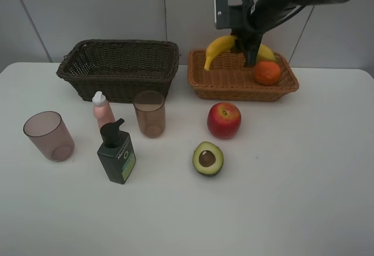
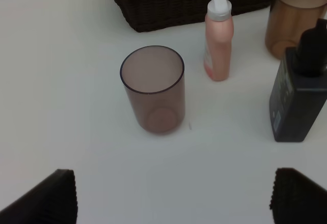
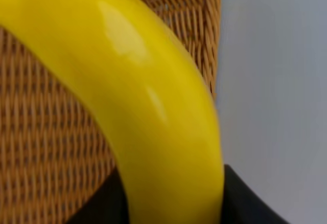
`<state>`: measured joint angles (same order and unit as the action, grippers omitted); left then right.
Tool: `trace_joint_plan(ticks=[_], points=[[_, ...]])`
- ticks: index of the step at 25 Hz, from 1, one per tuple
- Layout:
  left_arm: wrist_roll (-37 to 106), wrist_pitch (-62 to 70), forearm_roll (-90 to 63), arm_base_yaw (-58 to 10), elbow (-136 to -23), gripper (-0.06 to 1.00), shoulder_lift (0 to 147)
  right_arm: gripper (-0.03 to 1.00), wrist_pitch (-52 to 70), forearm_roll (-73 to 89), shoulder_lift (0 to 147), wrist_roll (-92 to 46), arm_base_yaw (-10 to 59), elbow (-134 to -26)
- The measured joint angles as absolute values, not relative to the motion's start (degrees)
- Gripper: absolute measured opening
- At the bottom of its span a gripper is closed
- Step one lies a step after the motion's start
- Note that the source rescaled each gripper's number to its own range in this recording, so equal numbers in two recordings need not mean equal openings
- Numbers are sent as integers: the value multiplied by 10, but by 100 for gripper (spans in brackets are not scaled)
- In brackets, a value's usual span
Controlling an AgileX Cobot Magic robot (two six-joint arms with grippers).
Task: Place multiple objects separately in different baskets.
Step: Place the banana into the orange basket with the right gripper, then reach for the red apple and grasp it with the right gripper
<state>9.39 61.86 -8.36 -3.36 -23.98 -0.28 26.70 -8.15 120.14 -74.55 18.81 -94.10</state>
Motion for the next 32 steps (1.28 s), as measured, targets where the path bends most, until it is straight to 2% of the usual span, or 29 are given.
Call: trace_joint_plan(ticks=[17, 18, 19, 20, 22, 24, 25, 28, 32], points=[[94, 619, -84, -34, -240, 100, -3, 0, 248, -81, 1224, -745, 186, -941], [94, 619, -84, -34, -240, 100, -3, 4, 248, -81, 1224, -745, 186, -941], [94, 619, -84, -34, -240, 100, -3, 12, 248, -81, 1224, -745, 186, -941], [94, 619, -84, -34, -240, 100, -3, 23, 248, -81, 1224, -744, 186, -941], [94, 619, -84, -34, -240, 100, -3, 56, 240, -81, 1224, -744, 186, -941], [94, 619, -84, -34, -240, 100, -3, 80, 228, -79, 1224, -743, 186, -941], [94, 619, -84, -34, -240, 100, -3, 88, 220, -76, 1224, -743, 186, -941], [94, 619, -84, -34, -240, 100, -3, 97, 197, -71, 1224, -743, 186, -941], [94, 619, -84, -34, -240, 100, -3, 100, 191, -69, 1224, -743, 186, -941]])
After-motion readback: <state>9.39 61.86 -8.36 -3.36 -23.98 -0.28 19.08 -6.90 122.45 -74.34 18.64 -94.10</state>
